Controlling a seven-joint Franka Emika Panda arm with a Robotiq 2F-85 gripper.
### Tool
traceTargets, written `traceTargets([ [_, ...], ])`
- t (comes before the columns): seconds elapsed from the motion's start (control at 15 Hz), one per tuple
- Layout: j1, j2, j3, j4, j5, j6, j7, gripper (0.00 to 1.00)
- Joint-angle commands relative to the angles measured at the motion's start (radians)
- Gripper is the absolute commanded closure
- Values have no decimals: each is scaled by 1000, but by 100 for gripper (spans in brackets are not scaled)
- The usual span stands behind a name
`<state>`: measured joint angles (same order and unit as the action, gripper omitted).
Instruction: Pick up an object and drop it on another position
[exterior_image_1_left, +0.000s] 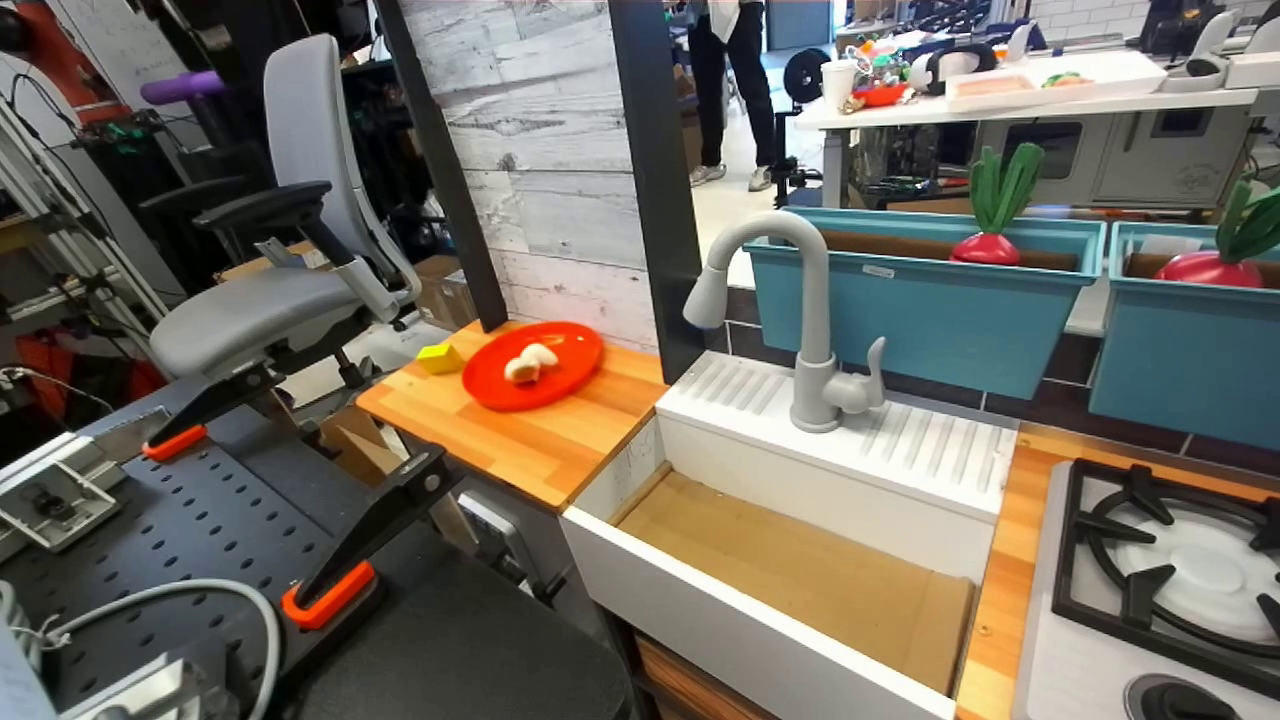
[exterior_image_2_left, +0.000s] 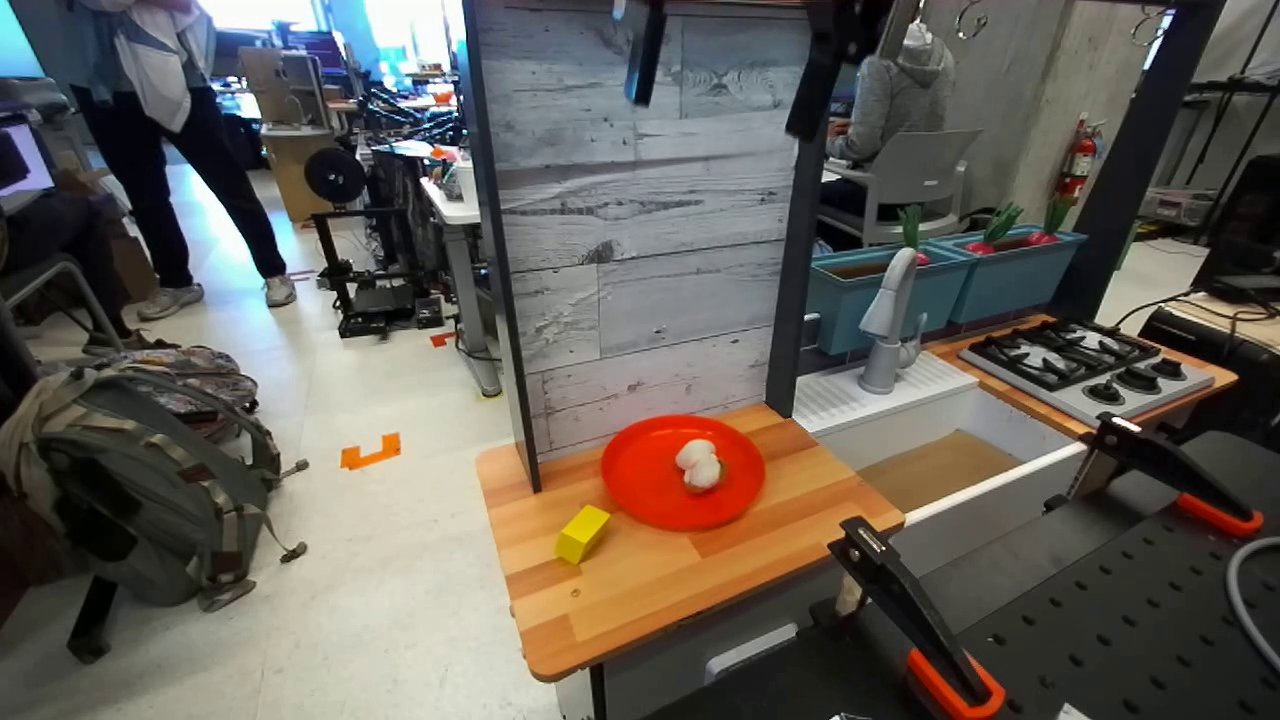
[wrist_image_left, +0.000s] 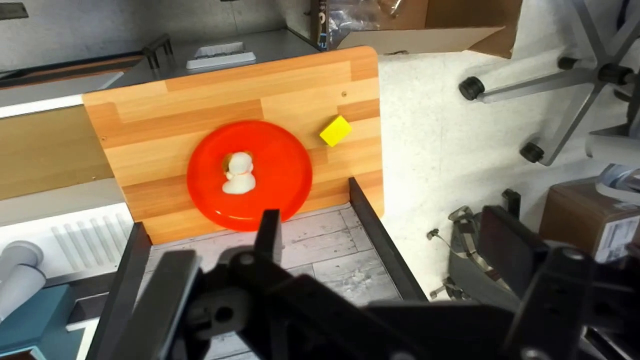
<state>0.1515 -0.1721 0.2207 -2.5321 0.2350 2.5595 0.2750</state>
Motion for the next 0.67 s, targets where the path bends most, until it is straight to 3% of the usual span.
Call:
traceTargets([
  [0.0, 1, 195, 1, 72, -62, 118, 37, 0],
  [0.33, 40, 470, -49, 171, -171, 278, 113, 0],
  [0.6, 107, 678, -99, 297, -151, 353, 126, 0],
])
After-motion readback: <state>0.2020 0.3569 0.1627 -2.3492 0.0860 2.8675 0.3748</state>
